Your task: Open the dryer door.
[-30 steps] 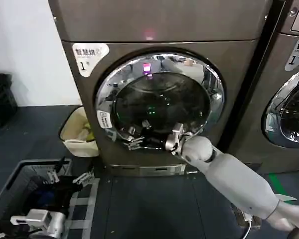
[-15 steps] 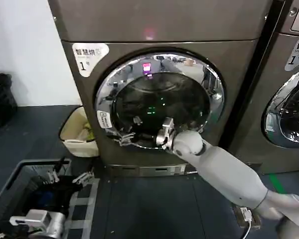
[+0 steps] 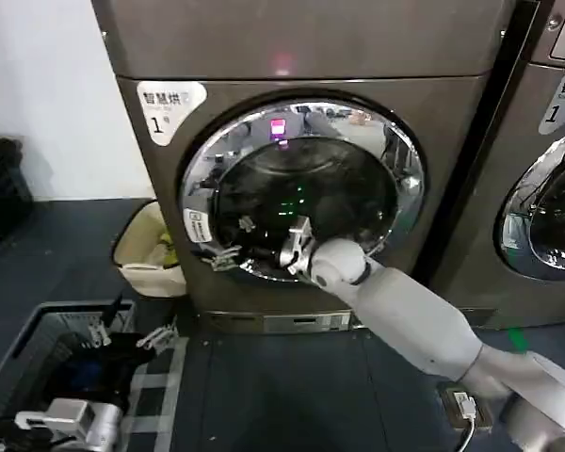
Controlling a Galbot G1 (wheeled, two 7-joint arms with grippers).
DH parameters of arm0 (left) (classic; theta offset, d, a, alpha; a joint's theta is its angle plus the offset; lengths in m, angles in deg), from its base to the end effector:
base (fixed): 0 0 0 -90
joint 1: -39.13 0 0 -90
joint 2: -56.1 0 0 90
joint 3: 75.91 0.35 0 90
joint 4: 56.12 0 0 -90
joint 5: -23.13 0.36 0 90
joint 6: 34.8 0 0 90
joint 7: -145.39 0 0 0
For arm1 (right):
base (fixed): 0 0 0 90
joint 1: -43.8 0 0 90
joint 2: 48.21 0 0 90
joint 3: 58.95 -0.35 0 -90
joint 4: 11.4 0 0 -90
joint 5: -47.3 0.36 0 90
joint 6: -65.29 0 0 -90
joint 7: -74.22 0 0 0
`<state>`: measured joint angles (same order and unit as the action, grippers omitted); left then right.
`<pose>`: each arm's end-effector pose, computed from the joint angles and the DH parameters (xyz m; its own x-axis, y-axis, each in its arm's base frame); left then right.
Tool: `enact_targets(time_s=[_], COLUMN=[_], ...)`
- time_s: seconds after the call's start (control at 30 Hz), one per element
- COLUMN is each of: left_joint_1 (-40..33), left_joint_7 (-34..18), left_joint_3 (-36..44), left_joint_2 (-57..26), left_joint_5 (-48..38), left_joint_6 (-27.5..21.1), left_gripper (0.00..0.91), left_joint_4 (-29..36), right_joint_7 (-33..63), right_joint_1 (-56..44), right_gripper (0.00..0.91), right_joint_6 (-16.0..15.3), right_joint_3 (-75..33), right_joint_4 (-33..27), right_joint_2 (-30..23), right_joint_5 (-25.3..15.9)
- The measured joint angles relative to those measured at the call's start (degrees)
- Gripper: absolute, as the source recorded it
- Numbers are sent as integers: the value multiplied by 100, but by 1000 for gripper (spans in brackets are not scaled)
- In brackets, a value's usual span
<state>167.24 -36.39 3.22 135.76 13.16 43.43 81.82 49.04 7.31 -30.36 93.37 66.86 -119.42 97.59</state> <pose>0.1412 0.0596 -0.2038 -0.9991 -0.0399 0.0143 -0.0385 0.9954 0.0875 0.5003 0.1592 -0.1664 -0.2733 -0.9613 0.0358 -0.9614 0.2716 -0.0448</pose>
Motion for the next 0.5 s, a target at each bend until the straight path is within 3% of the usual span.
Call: enact_targets(time_s=[0.5], left_joint_1=[236], left_joint_7=[101], left_joint_3=[-299], left_joint_2=[-100], left_joint_5=[-27], left_joint_6=[131], left_gripper=[907], left_joint_4=[-54], right_joint_7=[-351], right_joint_1=[107], right_gripper=[907], right_joint_6=[-56], right_joint_3=[105], right_joint_4=[-70], right_joint_2=[-162], right_joint_5=[144])
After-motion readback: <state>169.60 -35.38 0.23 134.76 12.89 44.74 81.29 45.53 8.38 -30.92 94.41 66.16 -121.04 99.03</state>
